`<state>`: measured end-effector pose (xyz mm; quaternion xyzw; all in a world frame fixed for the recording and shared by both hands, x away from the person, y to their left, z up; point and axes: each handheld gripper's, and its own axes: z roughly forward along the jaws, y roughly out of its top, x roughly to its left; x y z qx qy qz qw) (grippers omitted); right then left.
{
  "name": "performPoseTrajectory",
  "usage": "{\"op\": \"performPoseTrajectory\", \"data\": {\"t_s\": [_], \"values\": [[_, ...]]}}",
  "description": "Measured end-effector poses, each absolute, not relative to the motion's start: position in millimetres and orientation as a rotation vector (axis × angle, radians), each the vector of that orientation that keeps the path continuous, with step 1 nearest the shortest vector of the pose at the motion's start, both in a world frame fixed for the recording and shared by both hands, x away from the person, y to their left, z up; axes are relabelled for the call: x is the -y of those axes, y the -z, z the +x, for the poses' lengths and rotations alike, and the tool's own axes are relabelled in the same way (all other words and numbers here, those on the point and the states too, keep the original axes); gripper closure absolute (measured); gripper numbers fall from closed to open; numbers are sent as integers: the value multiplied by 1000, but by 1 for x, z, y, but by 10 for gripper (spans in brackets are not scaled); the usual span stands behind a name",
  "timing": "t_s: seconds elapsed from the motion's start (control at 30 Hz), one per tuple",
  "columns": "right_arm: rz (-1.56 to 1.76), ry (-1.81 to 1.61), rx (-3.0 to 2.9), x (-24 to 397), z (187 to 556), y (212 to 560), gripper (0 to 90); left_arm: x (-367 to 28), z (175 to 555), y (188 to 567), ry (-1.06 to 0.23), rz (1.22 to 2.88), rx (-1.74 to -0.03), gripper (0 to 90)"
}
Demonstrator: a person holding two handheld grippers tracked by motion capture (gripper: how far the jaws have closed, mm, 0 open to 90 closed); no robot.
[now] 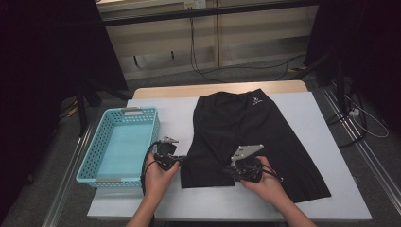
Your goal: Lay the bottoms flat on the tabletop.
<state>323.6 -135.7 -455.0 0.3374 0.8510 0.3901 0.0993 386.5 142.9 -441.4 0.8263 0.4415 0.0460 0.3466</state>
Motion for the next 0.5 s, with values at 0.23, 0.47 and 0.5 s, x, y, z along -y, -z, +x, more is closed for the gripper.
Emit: {"op": "performPoseTrajectory", "data": {"t_s": [0.23,0.47,0.5], "values": [[1138,-1187,-2325,156,333,445,603,-144,386,441,-119,2143,-1145,899],[1220,-1103,-2282,146,347,459,587,-144,387,444,-110,2147,-1153,899],[1208,-1089,-2289,144,347,460,581,-143,386,444,-108,2145,-1149,899]]}}
